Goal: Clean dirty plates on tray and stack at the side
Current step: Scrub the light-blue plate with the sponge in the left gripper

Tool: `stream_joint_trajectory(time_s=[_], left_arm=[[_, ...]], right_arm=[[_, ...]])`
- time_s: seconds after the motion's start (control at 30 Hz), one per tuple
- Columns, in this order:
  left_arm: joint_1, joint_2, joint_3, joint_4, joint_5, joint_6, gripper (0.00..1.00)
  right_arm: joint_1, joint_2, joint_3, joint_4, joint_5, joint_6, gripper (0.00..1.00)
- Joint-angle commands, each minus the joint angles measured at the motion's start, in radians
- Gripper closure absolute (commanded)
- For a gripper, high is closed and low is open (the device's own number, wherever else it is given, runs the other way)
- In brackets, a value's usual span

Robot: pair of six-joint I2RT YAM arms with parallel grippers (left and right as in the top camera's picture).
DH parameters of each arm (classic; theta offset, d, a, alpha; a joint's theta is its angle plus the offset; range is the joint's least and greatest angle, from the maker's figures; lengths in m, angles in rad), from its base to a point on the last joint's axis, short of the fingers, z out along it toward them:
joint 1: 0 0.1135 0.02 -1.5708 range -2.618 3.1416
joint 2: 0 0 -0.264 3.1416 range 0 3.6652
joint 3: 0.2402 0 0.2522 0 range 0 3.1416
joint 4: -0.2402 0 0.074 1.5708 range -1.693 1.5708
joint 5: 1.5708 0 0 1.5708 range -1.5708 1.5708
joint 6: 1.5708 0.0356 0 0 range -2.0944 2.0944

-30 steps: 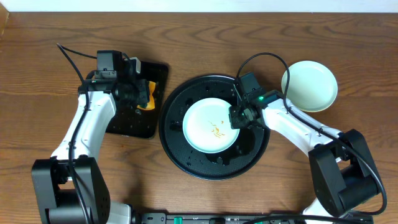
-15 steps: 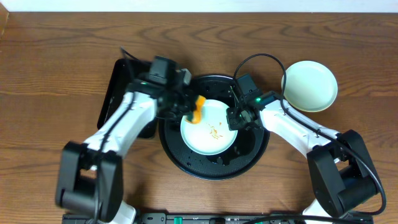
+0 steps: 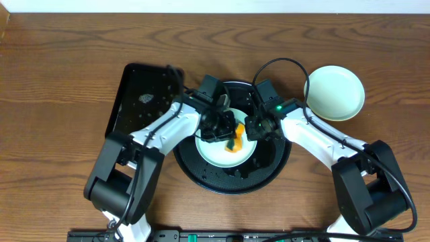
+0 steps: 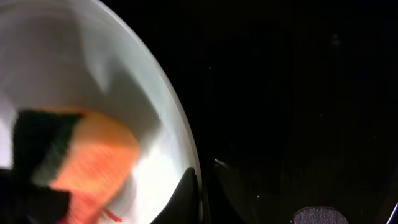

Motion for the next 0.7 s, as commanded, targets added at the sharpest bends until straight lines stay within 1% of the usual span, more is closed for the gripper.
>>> stream_joint_trajectory(time_s=[0.0,0.2,0.37,0.5,0.57,0.67], left_arm=[[-0.024,0.008,-0.001,0.008,0.027,-0.047,0.93],[-0.053,0.008,-0.018,0.081,0.027,-0.068,0.93],[-0.065,0.010,-0.044,0.089,-0.048,-0.102,0.93],[-0.065,0.010,-0.084,0.139,-0.050,-0.107,0.93],[-0.065,0.010,-0.105,0.148,-0.080,-0.129,0.93],[-0.065,0.010,-0.126,0.155,-0.129,-0.128,0.93]], right_arm=[[0.009,-0.014,0.003,-0.002,0.020,-0.014,0.99],[0.009,-0.014,0.003,-0.004,0.020,-0.014,0.99],[0.009,-0.014,0.003,-0.005,0.020,-0.014,0.99],[0.009,-0.014,0.003,-0.007,0.020,-0.014,0.99],[0.009,-0.014,0.003,-0.008,0.020,-0.014,0.99],[0.009,-0.014,0.003,-0.008,0.020,-0.014,0.99]])
